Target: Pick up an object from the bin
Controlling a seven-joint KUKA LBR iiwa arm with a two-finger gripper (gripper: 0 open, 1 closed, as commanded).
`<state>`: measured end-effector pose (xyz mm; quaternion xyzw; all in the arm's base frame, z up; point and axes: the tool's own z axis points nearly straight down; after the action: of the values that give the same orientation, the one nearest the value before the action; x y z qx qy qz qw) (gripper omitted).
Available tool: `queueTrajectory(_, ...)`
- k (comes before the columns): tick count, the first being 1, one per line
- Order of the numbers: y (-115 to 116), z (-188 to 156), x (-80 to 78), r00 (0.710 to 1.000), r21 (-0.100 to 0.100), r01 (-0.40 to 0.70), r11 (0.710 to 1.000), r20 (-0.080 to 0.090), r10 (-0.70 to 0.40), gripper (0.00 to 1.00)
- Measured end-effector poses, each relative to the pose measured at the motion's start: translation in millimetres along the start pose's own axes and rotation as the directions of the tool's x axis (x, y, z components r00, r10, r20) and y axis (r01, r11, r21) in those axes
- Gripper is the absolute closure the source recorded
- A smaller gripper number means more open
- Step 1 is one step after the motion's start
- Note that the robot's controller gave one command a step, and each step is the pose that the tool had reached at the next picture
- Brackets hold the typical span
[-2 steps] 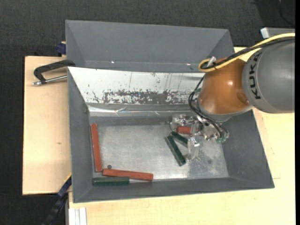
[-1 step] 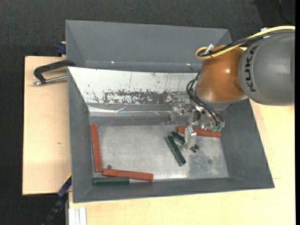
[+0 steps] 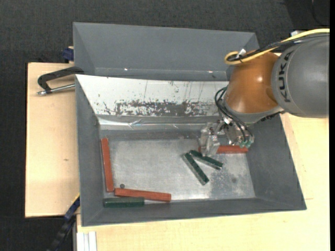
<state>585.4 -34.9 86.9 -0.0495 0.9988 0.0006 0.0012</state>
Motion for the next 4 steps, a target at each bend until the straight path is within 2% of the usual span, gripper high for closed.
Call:
queueTrajectory(1, 0.2, 0.2, 0.1, 1.000, -0.001, -0.001, 1.000, 0.000, 0.001, 0.00)
queueTrajectory(2, 0.1, 0.2, 0.1, 1.000, -0.001, -0.001, 1.000, 0.000, 0.001, 1.00)
queueTrajectory(3, 0.1, 0.2, 0.1, 1.000, -0.001, -0.001, 1.000, 0.000, 0.001, 0.00)
queueTrajectory(4, 0.1, 0.2, 0.1, 1.000, -0.001, -0.001, 1.000, 0.000, 0.001, 0.00)
